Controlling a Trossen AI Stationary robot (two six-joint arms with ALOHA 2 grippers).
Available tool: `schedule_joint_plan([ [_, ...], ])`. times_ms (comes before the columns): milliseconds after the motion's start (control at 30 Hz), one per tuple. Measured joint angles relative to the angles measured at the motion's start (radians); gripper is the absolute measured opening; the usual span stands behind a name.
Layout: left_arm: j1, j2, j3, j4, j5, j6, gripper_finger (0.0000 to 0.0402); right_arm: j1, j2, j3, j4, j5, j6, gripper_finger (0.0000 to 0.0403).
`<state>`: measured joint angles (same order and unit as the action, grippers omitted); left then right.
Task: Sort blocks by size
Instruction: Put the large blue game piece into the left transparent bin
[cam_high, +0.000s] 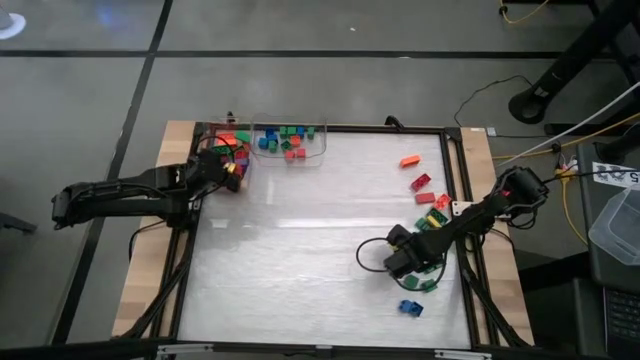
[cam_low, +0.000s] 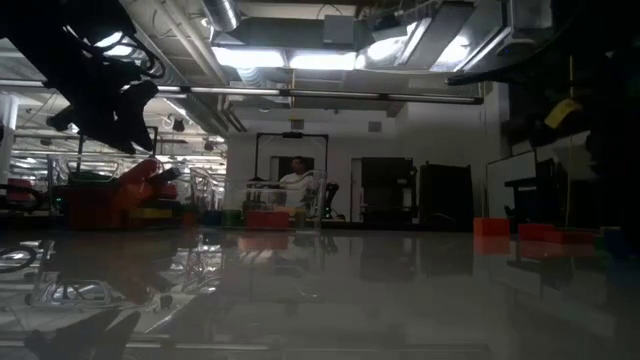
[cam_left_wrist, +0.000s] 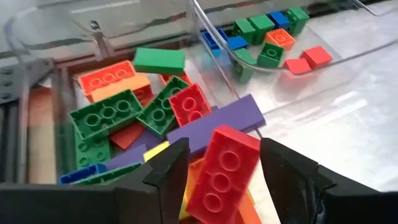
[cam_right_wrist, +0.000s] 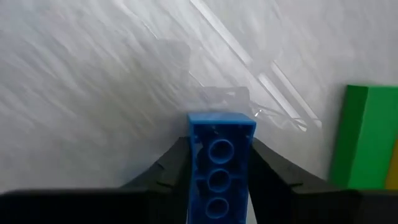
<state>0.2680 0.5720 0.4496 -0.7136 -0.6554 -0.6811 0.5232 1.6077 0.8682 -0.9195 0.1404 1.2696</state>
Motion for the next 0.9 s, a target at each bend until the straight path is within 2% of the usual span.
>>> schedule_joint_plan([
  [200,0.000,0.000,0.000,0.001,0.075,0.000,0.0184,-0.002,0.000,0.000,0.033,0.049,-0.005,0.0120],
  [300,0.000,0.000,0.000,0.028,0.094,0.019,0.0184,-0.032,0.002,0.006,0.074,0.075,-0.009,0.0139],
  [467,-0.020,0.000,0.000,0.168,0.134,0.093,0.0184,-0.116,0.002,0.032,0.241,0.159,-0.160,0.0140],
  [633,-0.079,0.000,0.000,0.353,0.210,0.133,0.0184,-0.230,0.002,0.037,0.551,0.210,-0.395,0.0130],
  [767,-0.144,0.000,0.000,0.435,0.303,0.064,0.0184,-0.324,0.002,0.037,0.846,0.216,-0.547,0.0135],
  [900,-0.212,0.014,0.000,0.444,0.315,-0.025,0.0184,-0.402,0.002,0.037,1.106,0.216,-0.649,0.0137],
])
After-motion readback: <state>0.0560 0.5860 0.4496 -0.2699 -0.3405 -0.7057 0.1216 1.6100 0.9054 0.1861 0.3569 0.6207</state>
